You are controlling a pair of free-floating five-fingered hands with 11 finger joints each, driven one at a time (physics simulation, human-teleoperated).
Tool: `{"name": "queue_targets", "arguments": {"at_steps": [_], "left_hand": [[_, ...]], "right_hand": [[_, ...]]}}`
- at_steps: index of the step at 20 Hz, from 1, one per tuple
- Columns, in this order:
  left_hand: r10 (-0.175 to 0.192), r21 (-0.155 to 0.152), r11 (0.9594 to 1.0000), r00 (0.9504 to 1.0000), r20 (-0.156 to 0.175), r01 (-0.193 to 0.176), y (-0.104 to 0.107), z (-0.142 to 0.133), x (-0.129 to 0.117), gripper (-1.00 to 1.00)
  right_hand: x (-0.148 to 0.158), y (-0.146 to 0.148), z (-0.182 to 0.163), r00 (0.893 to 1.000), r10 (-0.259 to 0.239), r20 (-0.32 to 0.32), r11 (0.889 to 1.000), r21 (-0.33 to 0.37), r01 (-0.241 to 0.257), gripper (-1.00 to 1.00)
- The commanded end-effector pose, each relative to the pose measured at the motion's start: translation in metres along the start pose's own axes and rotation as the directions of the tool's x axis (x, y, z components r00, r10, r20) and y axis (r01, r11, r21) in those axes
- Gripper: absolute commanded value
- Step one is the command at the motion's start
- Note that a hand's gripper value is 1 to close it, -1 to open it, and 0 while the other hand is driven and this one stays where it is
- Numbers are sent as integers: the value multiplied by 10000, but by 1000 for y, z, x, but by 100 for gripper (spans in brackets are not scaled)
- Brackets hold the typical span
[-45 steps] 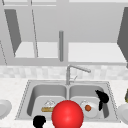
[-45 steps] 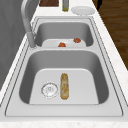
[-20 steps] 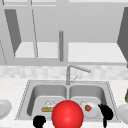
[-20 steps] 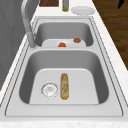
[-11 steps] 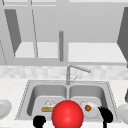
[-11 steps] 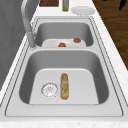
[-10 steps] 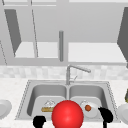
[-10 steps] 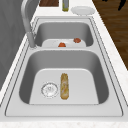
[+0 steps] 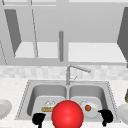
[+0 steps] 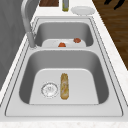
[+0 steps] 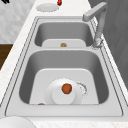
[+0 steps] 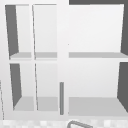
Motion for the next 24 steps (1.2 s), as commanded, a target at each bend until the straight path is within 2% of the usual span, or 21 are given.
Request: {"name": "queue_targets", "arguments": {"at_steps": [1,4,5,6,7,10,15,19,23,24], "left_hand": [[-330,304,9990,9993,162,325,14,3,-5,-100],[-248,452,9987,9994,245,236,22,12,-10,-100],[-236,423,9989,9993,297,223,25,16,-9,-100],[27,407,9992,9997,247,-37,25,24,-14,-100],[44,176,9998,9999,164,-47,29,24,-8,-100],[69,35,10000,9998,167,-69,38,41,-5,-100],[329,-5,9995,9992,221,-329,67,67,4,-100],[359,-22,9994,9991,240,-359,89,88,11,-100],[176,-63,9998,9992,346,-174,108,115,16,-100],[225,-49,9997,9992,320,-224,110,123,16,-100]], "right_hand": [[0,0,0,10000,0,0,10000,0,0,0],[0,0,0,10000,-15,-6,10000,-14,15,0],[0,0,0,10000,-19,-7,10000,-17,19,0],[0,0,0,10000,-22,-8,10000,-20,22,0],[0,0,0,10000,-26,-10,10000,-23,26,0],[0,0,0,10000,-33,-13,10000,-29,33,0],[0,0,0,10000,-42,-16,10000,-36,42,0],[0,0,0,10000,-46,-18,10000,-39,46,0],[0,0,0,10000,-49,-19,10000,-40,49,0],[0,0,0,10000,-50,-20,10000,-41,50,0]]}}
